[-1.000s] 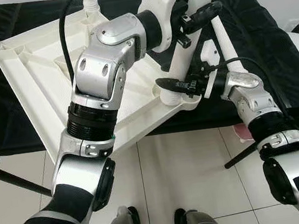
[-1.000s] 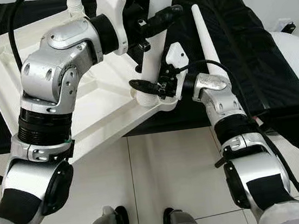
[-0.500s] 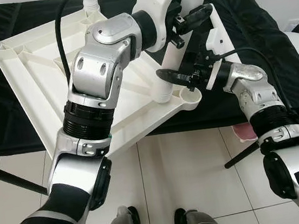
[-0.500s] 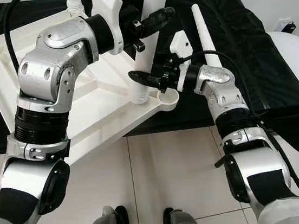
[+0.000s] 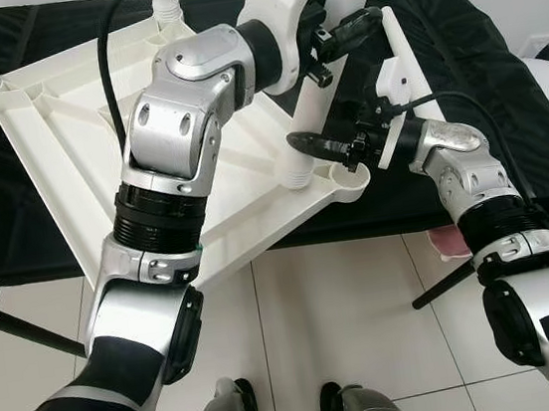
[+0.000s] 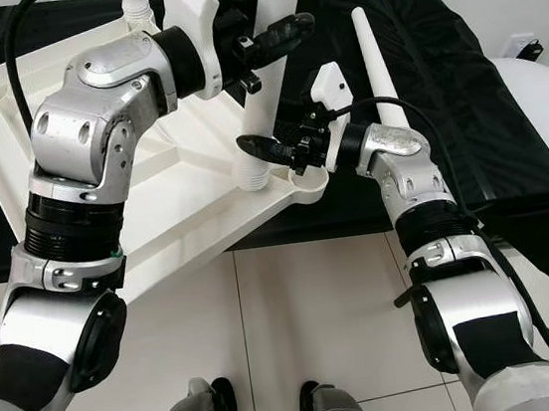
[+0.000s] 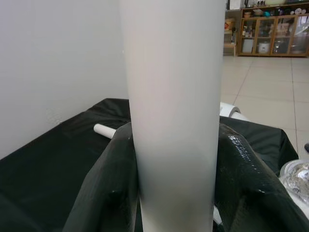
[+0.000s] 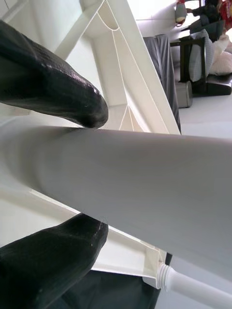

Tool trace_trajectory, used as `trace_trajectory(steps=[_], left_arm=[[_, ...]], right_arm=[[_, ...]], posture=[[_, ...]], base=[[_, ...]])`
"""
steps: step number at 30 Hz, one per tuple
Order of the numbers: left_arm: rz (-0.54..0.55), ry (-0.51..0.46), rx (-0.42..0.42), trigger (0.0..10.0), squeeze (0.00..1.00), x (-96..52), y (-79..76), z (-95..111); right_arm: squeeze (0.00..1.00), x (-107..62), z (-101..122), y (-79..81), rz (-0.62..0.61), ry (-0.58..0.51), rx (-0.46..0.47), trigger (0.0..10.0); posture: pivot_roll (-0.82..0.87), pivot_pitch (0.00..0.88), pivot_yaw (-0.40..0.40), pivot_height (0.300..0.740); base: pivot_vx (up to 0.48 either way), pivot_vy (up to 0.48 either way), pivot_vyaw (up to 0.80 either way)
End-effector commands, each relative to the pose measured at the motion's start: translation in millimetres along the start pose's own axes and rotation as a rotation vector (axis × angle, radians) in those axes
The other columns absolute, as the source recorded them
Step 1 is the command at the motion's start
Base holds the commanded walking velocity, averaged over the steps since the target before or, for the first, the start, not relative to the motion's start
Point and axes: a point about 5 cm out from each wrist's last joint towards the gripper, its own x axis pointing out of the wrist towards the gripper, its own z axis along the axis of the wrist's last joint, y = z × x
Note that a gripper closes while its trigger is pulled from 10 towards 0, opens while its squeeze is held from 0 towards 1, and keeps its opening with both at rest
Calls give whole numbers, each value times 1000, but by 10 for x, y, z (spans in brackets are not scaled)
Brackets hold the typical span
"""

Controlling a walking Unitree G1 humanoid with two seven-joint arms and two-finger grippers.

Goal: Building children table

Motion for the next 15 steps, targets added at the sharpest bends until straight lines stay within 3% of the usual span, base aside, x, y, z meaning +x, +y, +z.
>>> trace_trajectory(steps=[1, 15], left_arm=[[52, -34, 29, 10000, 0, 17, 11, 94], [24, -39, 37, 10000, 0, 37, -61, 149]], right_arm=[[0, -22, -99, 34, 11, 27, 31, 10000], [0, -20, -64, 33, 113, 18, 93, 10000]], posture=[[-14, 165, -82, 740], [-5, 173, -79, 740]], base=[[0, 0, 0], [0, 0, 0]])
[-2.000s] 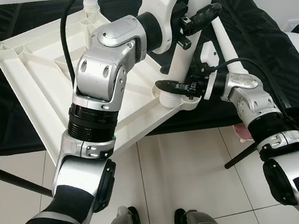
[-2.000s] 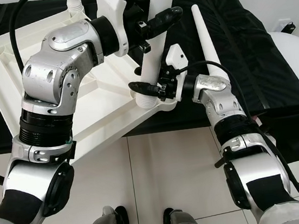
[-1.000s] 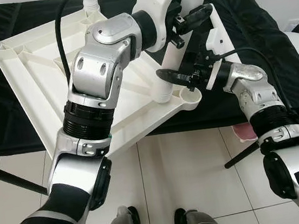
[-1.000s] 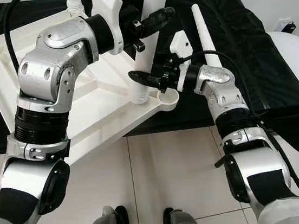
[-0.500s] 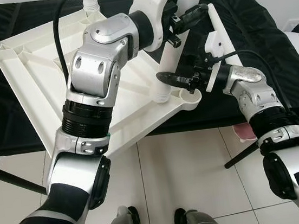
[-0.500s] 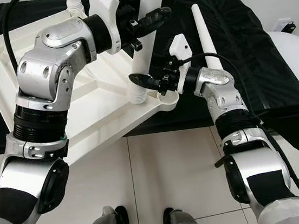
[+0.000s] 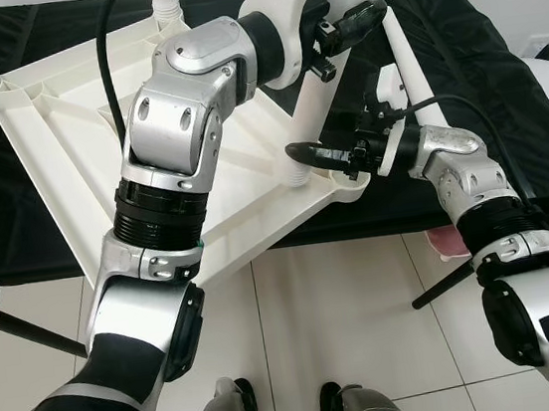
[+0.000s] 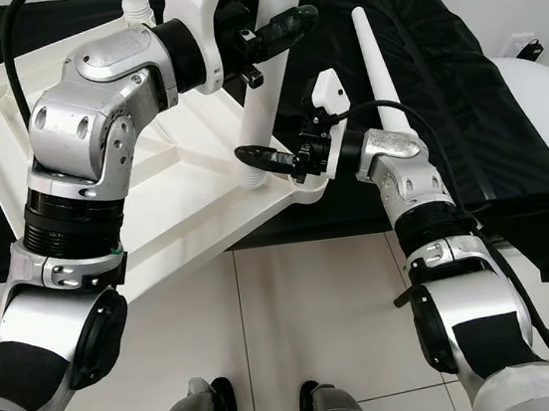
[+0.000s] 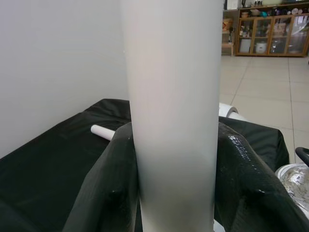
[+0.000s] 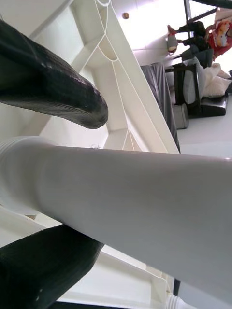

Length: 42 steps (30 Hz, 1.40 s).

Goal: Building children table

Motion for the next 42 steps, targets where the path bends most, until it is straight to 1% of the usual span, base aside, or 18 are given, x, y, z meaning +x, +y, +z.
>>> trace_trajectory(steps=[1, 6, 9, 11, 12, 13, 15, 19, 20, 22, 24, 27, 30, 38, 39, 40, 41, 42], left_arm=[[32, -42, 41, 10000, 0, 19, -39, 139], [34, -41, 43, 10000, 0, 15, -35, 141], [47, -41, 44, 10000, 0, 6, -12, 141], [47, -41, 44, 10000, 0, 6, -12, 141], [51, -41, 45, 10000, 0, 3, -5, 141], [51, -41, 45, 10000, 0, 3, -5, 141], [55, -44, 45, 10000, 0, 6, 0, 148], [55, -47, 45, 10000, 0, 8, 0, 156], [59, -52, 46, 10000, 0, 11, 10, 175], [59, -52, 46, 10000, 0, 11, 10, 175], [64, -54, 47, 10000, 0, 11, 19, 184], [65, -54, 47, 10000, 0, 10, 20, 184], [66, -55, 48, 10000, 0, 8, 20, 181], [66, -59, 48, 10000, 0, 7, 20, 182], [65, -60, 48, 10000, 0, 6, 20, 183], [65, -60, 48, 10000, 0, 6, 20, 183], [64, -60, 47, 10000, 0, 4, 20, 185], [63, -60, 46, 10000, 0, 3, 21, 186]], right_arm=[[0, -9, -15, -9, 17, 18, 14, 10000], [0, -7, -23, -21, -4, 17, 16, 10000], [0, 31, -37, 3, -44, -11, 20, 10000], [0, 31, -37, 3, -44, -11, 20, 10000], [0, 55, -60, 25, -77, -24, 20, 10000], [0, 55, -60, 25, -77, -24, 20, 10000], [0, 93, -107, 84, -137, -64, 37, 10000], [0, 102, -126, 106, -160, -76, 44, 10000], [0, 125, -140, 135, -208, -108, 61, 10000], [0, 125, -140, 135, -208, -108, 61, 10000], [0, 140, -144, 150, -255, -135, 74, 10000], [0, 140, -142, 152, -268, -140, 72, 10000], [0, 127, -137, 146, -312, -147, 74, 10000], [0, 121, -144, 156, -358, -140, 86, 10000], [0, 122, -144, 158, -364, -141, 89, 9529], [0, 122, -144, 158, -364, -141, 89, 9529], [0, 125, -145, 160, -368, -142, 95, 4392], [0, 127, -145, 162, -370, -143, 100, 4392]], posture=[[-5, 173, -79, 740], [2, 175, -82, 740], [1, 176, -82, 740], [1, 176, -82, 740], [-1, 177, -82, 740], [-1, 177, -82, 740], [-3, 177, -80, 740], [-3, 175, -79, 740], [-4, 173, -80, 740], [-4, 173, -80, 740], [-4, 169, -80, 740], [-4, 169, -80, 740], [-10, 161, -82, 740], [-10, 155, -83, 740], [-10, 154, -82, 740], [-10, 154, -82, 740], [-9, 153, -82, 740], [-9, 153, -82, 740]], base=[[0, 0, 0], [0, 0, 0], [0, 0, 0], [0, 0, 0], [0, 0, 0], [0, 0, 0], [0, 0, 0], [0, 0, 0], [0, 0, 0], [0, 0, 0], [0, 0, 0], [0, 0, 0], [0, 0, 0], [0, 0, 0], [0, 0, 0], [0, 0, 0], [0, 0, 0], [0, 0, 0]])
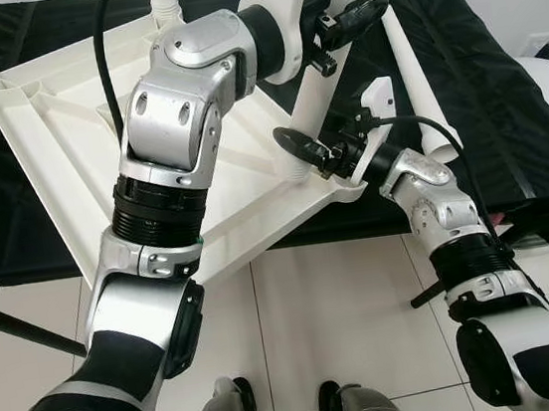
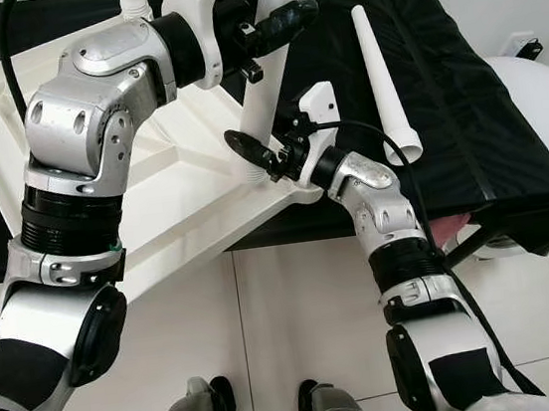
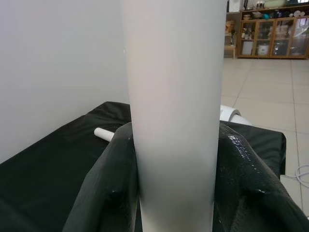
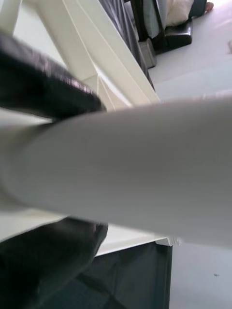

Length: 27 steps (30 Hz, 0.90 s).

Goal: Building children table

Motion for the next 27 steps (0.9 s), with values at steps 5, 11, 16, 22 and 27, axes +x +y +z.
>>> trace_trajectory(steps=[5, 11, 16, 22, 27], left_arm=[[52, -51, 36, 10000, 0, 7, -7, 144], [45, -51, 33, 10000, 0, 17, -15, 146], [43, -51, 32, 10000, 0, 24, -22, 149], [43, -52, 31, 10000, 0, 33, -25, 153], [45, -51, 31, 10000, 0, 34, -24, 156]], right_arm=[[0, -34, -25, 13, -10, -2, 30, 6627], [0, -15, -38, 44, -10, -9, 45, 10000], [0, 6, -36, 54, -18, -15, 56, 10000], [0, 30, -37, 63, -39, -28, 70, 10000], [0, 34, -37, 67, -49, -35, 80, 10000]], posture=[[-8, 156, -80, 740], [-9, 161, -77, 740], [-8, 164, -76, 740], [-6, 169, -73, 740], [-5, 170, -74, 740]], base=[[0, 0, 0], [0, 0, 0], [0, 0, 0], [0, 0, 0], [0, 0, 0]])
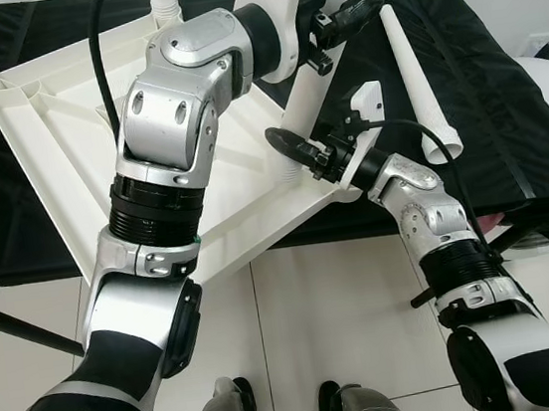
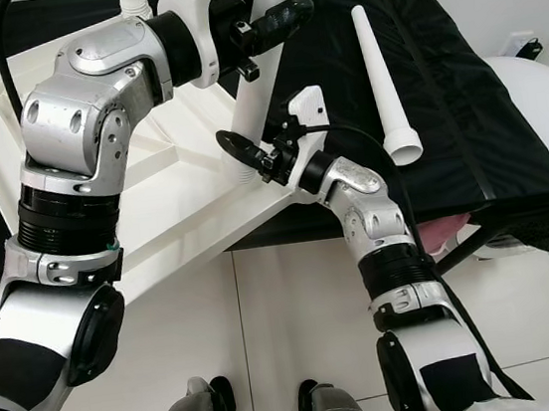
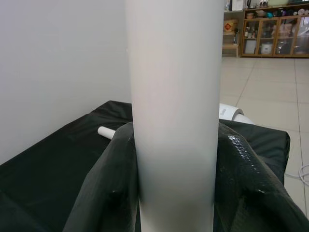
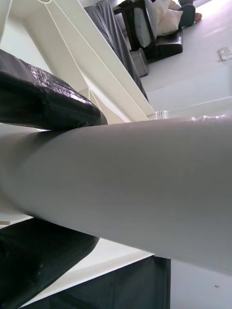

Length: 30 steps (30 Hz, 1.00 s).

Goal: Building children table

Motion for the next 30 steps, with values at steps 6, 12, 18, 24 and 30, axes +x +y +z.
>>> trace_trajectory(steps=[6, 12, 18, 24, 30], left_arm=[[50, -48, 33, 10000, 0, 33, -14, 153], [64, -43, 35, 10000, 0, 23, 16, 143], [83, -40, 38, 10000, 0, 9, 60, 128], [90, -37, 39, 10000, 0, 2, 82, 122], [95, -36, 40, 10000, 0, -6, 98, 120]], right_arm=[[0, -51, -1, -50, -67, -37, 52, 0], [0, -74, 25, -64, -81, -64, 53, 6784], [0, -106, 47, -71, -92, -92, 48, 10000], [0, -126, 50, -74, -94, -98, 48, 10000], [0, -140, 63, -76, -94, -110, 47, 10000]], posture=[[-5, 172, -75, 740], [-6, 172, -74, 740], [-10, 167, -73, 740], [-10, 162, -73, 740], [-11, 156, -74, 740]], base=[[0, 0, 0], [0, 0, 0], [0, 0, 0], [0, 0, 0], [0, 0, 0]])
